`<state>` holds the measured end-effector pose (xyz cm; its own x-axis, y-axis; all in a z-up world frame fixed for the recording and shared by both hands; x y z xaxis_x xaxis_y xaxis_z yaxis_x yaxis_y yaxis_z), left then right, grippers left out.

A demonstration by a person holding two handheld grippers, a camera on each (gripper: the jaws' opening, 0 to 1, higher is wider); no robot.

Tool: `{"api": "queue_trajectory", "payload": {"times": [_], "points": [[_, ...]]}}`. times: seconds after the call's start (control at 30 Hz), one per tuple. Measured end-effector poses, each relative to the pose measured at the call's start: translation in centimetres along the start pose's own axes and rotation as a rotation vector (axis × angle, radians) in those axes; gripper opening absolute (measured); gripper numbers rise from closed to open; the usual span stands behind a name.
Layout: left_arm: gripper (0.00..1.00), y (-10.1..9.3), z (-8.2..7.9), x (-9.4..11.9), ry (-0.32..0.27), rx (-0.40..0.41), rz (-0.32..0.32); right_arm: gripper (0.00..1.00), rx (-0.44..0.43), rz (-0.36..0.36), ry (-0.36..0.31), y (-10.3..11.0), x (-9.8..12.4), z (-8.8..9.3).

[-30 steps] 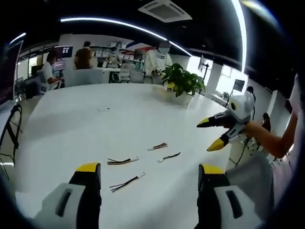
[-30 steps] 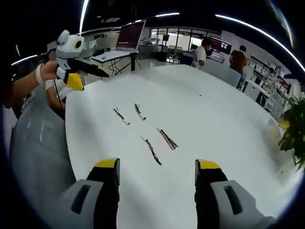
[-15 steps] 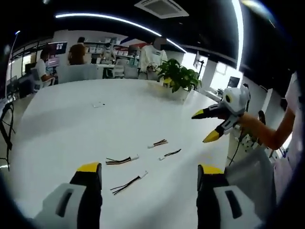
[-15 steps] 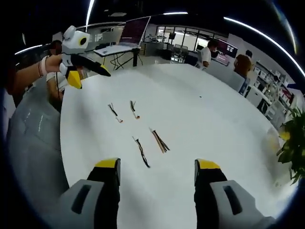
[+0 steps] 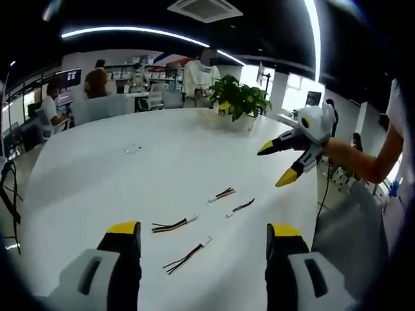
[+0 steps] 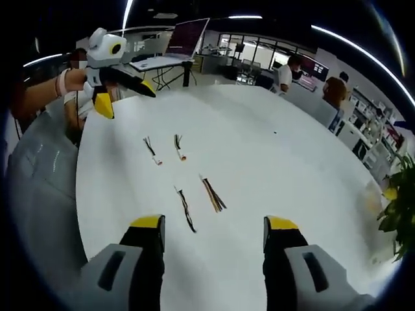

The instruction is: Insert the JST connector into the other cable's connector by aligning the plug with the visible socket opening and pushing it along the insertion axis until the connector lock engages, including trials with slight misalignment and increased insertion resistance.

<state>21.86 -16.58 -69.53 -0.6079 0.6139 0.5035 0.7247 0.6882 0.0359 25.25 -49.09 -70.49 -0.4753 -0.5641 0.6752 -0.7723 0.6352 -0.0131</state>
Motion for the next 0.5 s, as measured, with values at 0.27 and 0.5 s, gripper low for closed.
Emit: {"api": "queue_trajectory", "payload": {"times": [0.27,0.5], "points": [[0.78,0.6,0.2,-1.0,0.011,0.002,0.014,0.58,0.006,-0.014,-0.034,-0.3,-0.7,-0.6],[0.76,1.6,0.2,-1.9,0.027,-0.07,-0.029,0.57,0.009,-0.025,-0.051,-0.7,-1.6,-1.0]]}}
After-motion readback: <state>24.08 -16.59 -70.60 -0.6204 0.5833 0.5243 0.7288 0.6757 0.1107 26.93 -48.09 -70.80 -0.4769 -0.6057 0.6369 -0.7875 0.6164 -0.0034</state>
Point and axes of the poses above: the point that each gripper's makers call its tool centre point, and the gripper's own axes: x roughly backward along the fingers, y roughly to its left, z roughly out of its underside, the point moved 10 cm from there along x, roughly backward along the fingers, and after that the axes turned 11 degrees about -x, right-handed, at the moved point
